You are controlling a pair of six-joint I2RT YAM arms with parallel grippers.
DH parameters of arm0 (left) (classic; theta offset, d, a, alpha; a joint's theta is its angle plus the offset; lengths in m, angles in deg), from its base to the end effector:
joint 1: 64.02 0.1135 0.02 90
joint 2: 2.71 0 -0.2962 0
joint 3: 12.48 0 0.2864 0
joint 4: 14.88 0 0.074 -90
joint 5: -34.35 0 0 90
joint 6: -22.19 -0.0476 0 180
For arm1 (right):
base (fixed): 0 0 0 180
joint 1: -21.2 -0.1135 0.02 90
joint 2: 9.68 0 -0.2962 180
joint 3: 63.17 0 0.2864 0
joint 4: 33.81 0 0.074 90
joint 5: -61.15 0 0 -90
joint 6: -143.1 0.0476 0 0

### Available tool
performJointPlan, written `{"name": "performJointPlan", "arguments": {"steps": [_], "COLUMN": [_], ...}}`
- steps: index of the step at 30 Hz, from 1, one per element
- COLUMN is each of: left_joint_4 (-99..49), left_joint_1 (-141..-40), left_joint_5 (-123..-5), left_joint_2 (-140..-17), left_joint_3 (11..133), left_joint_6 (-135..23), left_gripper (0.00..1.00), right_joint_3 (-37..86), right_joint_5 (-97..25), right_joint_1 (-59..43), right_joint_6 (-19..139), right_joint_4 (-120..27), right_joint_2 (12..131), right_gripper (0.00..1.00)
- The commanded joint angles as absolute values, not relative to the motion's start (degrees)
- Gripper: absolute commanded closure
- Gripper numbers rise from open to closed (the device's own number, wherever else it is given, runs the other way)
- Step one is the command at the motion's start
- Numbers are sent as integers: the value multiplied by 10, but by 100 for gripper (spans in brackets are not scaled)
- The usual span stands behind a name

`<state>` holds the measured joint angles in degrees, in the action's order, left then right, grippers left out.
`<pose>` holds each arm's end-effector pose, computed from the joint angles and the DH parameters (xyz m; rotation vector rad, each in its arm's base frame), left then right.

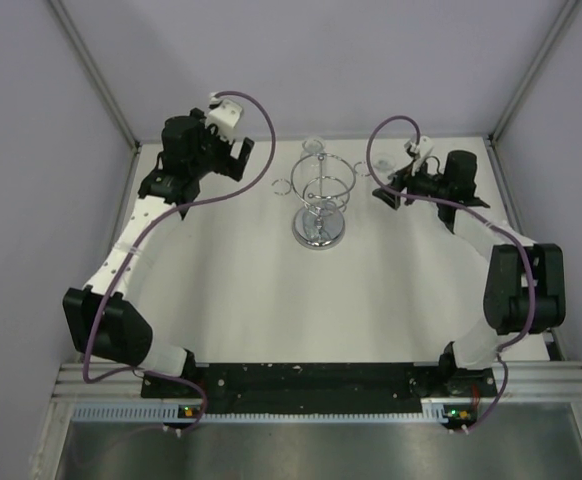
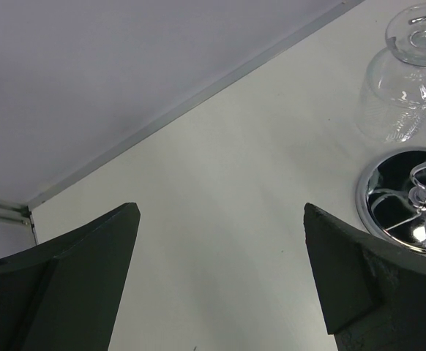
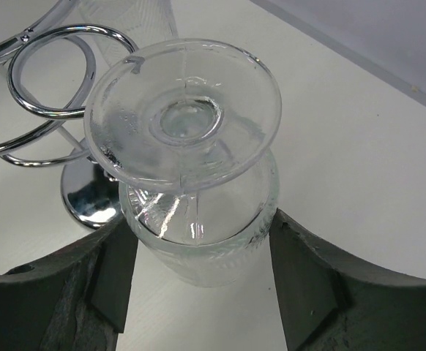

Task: Take the wine glass off the wine glass rack

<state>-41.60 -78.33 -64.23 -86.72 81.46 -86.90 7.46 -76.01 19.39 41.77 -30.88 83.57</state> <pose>0.3733 -0.1026 0.4225 0.6332 1.7502 -0.0817 0.4000 0.0476 0.2632 -0.7436 1.6975 0.6670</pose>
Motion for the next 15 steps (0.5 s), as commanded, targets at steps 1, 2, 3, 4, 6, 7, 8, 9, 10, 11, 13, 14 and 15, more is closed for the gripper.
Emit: {"name": "performJointPlan", "arguments": {"steps": [1, 2, 3, 4, 6, 7, 8, 9, 10, 11, 13, 14, 15], "left_joint_4": [-407, -407, -407, -389, -377, -370, -364, -361, -360, -361, -364, -365, -365], "left_joint_1": [-773, -773, -773, -720, -711, -708, -706, -704, -703, -701, -699, -699, -699], "left_joint_5": [-654, -654, -654, -698, -708, -713, -714, -715, -717, -723, -732, -739, -739], "left_joint_2": [-837, -837, -837, -778, -757, -744, -733, -718, -703, -691, -673, -657, -656], "left_joint_3": [810, 810, 810, 730, 698, 677, 658, 641, 626, 611, 592, 574, 574], "left_joint_6": [-832, -832, -832, -801, -782, -775, -769, -762, -752, -747, -741, -736, -736], "left_gripper": [1, 1, 1, 2, 2, 2, 2, 2, 2, 2, 3, 3, 3], "right_joint_3": [74, 72, 73, 72, 74, 75, 77, 80, 82, 83, 79, 74, 68], "right_joint_5": [-746, -737, -731, -726, -708, -699, -692, -682, -669, -660, -648, -645, -639], "right_joint_1": [202, 202, 203, 202, 202, 202, 202, 202, 202, 202, 202, 202, 202], "right_joint_6": [410, 410, 409, 409, 410, 407, 399, 398, 404, 405, 404, 401, 400], "right_joint_4": [-306, -316, -330, -343, -377, -396, -420, -438, -457, -480, -511, -521, -530], "right_joint_2": [766, 757, 749, 739, 721, 711, 699, 685, 669, 655, 626, 612, 600], "right_gripper": [100, 100, 100, 100, 100, 100, 100, 100, 100, 100, 100, 100, 100]}}
